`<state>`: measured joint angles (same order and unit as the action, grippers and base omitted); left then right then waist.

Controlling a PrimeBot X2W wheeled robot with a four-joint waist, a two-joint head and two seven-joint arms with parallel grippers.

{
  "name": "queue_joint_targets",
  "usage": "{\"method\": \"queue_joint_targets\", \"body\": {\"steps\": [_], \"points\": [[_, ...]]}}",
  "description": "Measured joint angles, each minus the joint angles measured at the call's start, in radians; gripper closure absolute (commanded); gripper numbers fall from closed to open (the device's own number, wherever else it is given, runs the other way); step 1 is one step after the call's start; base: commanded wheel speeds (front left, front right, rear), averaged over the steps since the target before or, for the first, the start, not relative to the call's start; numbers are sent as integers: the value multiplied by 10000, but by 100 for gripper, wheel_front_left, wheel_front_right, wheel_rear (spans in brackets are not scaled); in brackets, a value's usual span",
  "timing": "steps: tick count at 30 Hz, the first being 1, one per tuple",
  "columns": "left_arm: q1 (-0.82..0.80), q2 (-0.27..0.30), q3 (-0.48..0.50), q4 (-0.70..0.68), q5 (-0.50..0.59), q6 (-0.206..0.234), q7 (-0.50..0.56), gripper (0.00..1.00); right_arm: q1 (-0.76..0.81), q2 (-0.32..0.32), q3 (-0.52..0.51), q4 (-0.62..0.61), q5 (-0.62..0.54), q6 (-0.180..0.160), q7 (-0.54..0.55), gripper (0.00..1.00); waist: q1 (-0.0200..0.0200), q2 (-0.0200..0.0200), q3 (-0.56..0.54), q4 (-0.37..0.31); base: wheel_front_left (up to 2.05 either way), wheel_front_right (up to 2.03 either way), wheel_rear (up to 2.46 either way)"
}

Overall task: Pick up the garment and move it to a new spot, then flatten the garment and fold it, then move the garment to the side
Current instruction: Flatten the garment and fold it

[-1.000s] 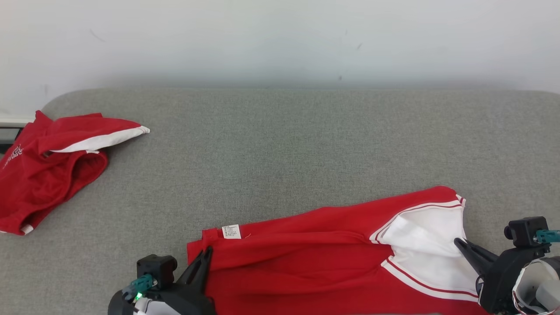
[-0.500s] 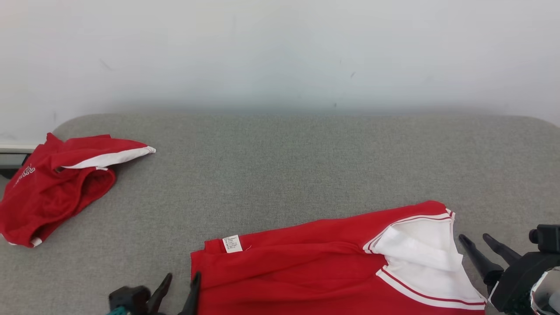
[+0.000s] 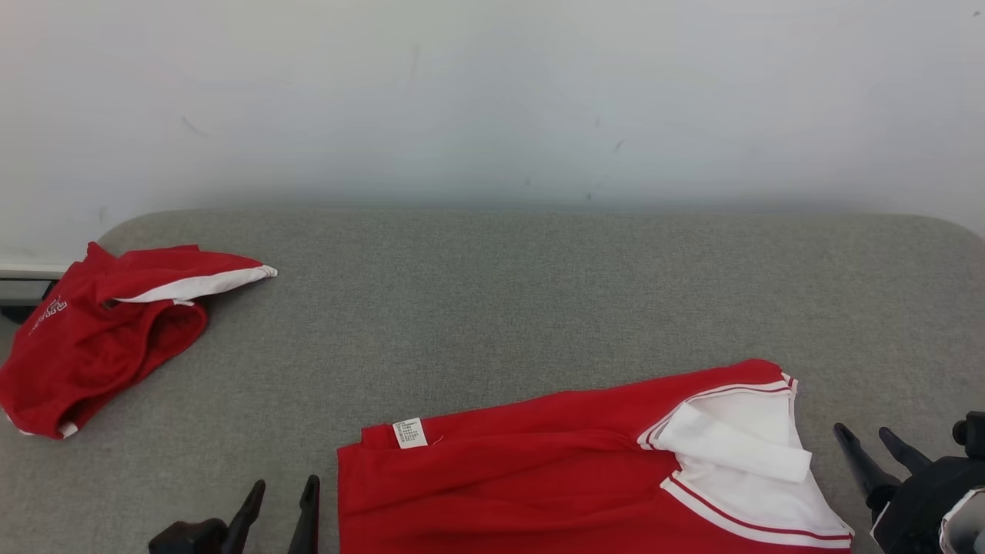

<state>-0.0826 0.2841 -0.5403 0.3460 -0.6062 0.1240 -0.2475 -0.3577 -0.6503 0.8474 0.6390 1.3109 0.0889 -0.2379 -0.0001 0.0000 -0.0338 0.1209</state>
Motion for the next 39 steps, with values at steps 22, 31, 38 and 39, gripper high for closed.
{"method": "queue_joint_targets", "body": {"steps": [22,31,38,39], "points": [[571,-1248,997,-1118,1684,2,-27,0,-1394,882,1175,1939,-102,-817,3137,0,1,0,374,769,0,0,0],[484,-1524,993,-1317,2031,2,-27,0,-1821,1032,1296,2414,-15,-815,4203,0,1,-1,688,1176,0,0,0],[535,-1565,1352,-1304,2098,2,-27,0,-2248,1256,1457,2669,-90,-706,4773,100,1,-1,758,1228,0,0,0],[564,-1549,1400,-1302,2098,2,-27,0,-2315,1260,1455,2700,-90,-662,4855,100,1,-1,759,1185,0,0,0]]}}
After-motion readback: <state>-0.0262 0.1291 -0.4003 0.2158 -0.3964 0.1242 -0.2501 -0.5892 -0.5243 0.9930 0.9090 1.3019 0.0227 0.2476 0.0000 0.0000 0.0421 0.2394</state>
